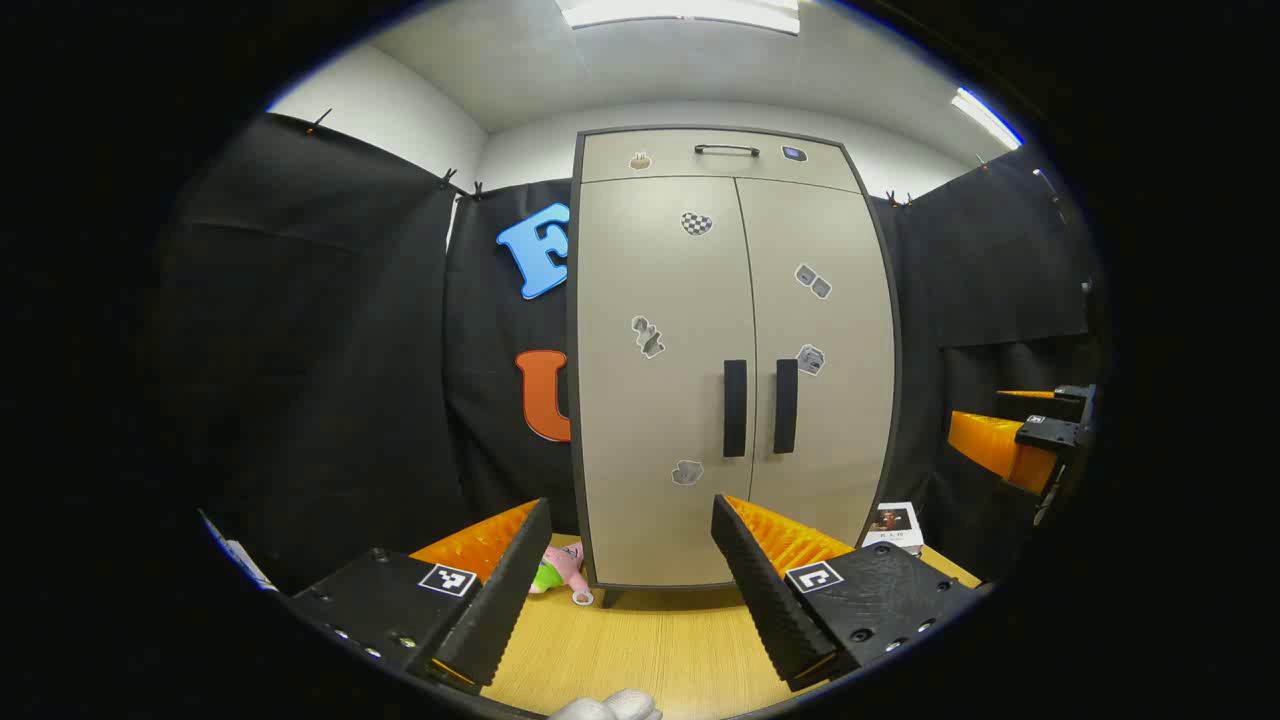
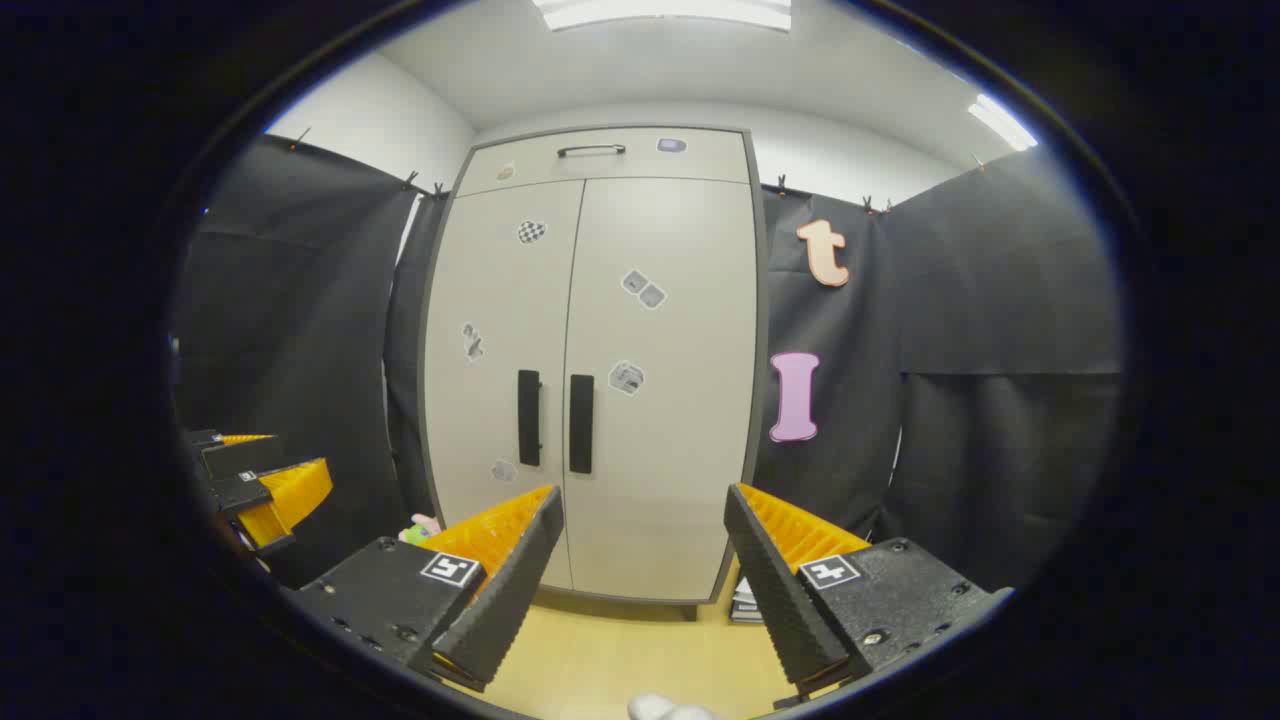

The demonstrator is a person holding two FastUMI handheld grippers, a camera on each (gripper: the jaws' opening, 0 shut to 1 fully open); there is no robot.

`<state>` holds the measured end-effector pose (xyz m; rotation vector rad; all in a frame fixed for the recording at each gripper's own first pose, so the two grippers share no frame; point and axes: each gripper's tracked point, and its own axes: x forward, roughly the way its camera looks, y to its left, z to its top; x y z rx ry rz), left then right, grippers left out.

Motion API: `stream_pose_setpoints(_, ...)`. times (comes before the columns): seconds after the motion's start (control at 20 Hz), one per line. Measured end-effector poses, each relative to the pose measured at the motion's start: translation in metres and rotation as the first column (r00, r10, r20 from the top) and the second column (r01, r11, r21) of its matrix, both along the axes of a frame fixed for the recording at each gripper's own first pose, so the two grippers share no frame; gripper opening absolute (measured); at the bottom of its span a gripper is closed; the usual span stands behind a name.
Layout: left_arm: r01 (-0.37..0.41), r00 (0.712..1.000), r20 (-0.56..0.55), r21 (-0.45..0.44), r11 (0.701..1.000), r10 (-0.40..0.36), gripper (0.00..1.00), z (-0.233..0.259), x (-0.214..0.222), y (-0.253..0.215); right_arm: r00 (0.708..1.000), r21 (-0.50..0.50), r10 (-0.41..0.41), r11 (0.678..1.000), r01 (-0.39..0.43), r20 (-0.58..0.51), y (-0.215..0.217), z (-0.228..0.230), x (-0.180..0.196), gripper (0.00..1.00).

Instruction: Open the right door of the double-door shoe cabinet with the right hand, and open the left door with the left hand.

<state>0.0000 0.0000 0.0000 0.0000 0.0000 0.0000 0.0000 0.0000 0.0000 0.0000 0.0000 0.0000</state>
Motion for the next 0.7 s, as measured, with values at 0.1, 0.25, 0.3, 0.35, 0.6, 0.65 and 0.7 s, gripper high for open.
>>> stream_pose_setpoints(0.1, 0.008, 1.0, 0.002, -0.007, 1.0, -0.008, 0.96, 0.0008, 0.0001, -0.002, 1.0, 0.001, -0.005, 1.0, 0.005, 0.0, 0.0002, 0.0009, -0.0003, 1.0)
stream_pose_setpoints(0.25, 0.023, 1.0, 0.002, -0.008, 1.0, -0.023, 0.96, 0.0034, -0.0008, -0.0028, 1.0, -0.003, -0.013, 1.0, 0.013, 0.005, 0.0003, 0.0021, -0.0002, 1.0)
stream_pose_setpoints(0.3, 0.023, 1.0, 0.007, -0.003, 1.0, -0.023, 0.96, 0.0042, -0.0003, -0.0026, 1.0, -0.004, -0.016, 1.0, 0.016, 0.009, 0.0003, 0.003, -0.0003, 1.0)
stream_pose_setpoints(0.35, 0.023, 1.0, 0.012, 0.006, 1.0, -0.023, 0.96, 0.0053, -0.0001, -0.0028, 1.0, -0.004, -0.021, 1.0, 0.021, 0.008, -0.0008, 0.0029, -0.0009, 1.0)
stream_pose_setpoints(0.6, 0.03, 0.999, 0.015, 0.009, 1.0, -0.03, 0.96, 0.0062, 0.0001, -0.0041, 0.999, 0.004, -0.039, 0.999, 0.039, 0.012, -0.0036, 0.0045, -0.0003, 1.0)
stream_pose_setpoints(0.65, 0.03, 0.999, 0.016, 0.011, 0.999, -0.031, 0.96, 0.0061, 0.0006, -0.0042, 0.999, 0.001, -0.039, 0.999, 0.039, 0.012, -0.0025, 0.0036, 0.0006, 1.0)
stream_pose_setpoints(0.7, 0.03, 0.999, 0.017, 0.011, 0.999, -0.03, 0.96, 0.0061, 0.0007, -0.004, 0.999, 0.001, -0.042, 0.999, 0.042, 0.011, -0.0023, 0.0034, 0.0007, 1.0)
